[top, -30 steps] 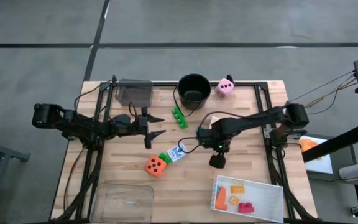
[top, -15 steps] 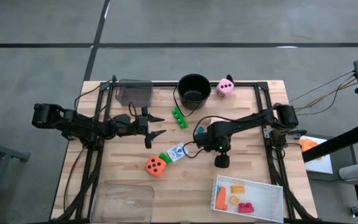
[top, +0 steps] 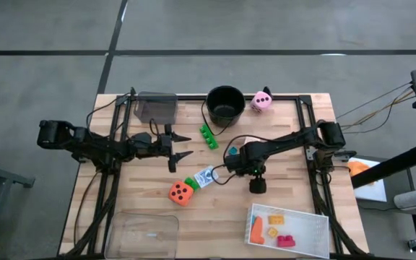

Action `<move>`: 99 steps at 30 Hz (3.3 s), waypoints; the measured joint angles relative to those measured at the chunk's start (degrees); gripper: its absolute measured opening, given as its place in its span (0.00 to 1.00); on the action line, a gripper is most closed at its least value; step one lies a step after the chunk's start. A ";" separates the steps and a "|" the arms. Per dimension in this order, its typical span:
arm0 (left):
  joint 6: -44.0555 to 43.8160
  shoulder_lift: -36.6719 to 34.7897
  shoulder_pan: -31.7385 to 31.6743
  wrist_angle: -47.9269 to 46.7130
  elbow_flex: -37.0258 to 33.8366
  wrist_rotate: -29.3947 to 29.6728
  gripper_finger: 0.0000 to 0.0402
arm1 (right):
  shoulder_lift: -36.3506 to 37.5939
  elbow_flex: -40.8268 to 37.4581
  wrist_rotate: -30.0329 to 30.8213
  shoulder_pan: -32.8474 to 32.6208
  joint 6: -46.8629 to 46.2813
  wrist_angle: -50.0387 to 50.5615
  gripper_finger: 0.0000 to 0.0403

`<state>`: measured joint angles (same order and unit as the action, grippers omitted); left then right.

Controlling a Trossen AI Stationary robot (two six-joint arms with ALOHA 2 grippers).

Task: Pick & Place Toys
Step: Put the red game piece into the white bin

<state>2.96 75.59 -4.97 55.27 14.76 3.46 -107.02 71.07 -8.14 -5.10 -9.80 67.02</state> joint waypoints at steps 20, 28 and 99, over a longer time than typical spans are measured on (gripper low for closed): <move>-0.02 0.00 0.00 0.02 0.00 0.00 0.63 | 0.02 -0.17 -4.47 -0.72 2.73 -3.14 0.68; -0.04 0.00 0.00 -0.02 -0.04 0.00 0.63 | 0.02 -0.17 -3.34 -0.74 3.15 -3.36 0.68; -0.93 0.00 0.00 -1.57 -0.04 0.62 0.63 | -2.85 -0.33 12.46 -1.46 5.54 -6.68 0.22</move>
<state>2.03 75.59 -4.97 53.69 14.72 4.09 -109.87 70.74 4.33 -6.57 -4.27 60.34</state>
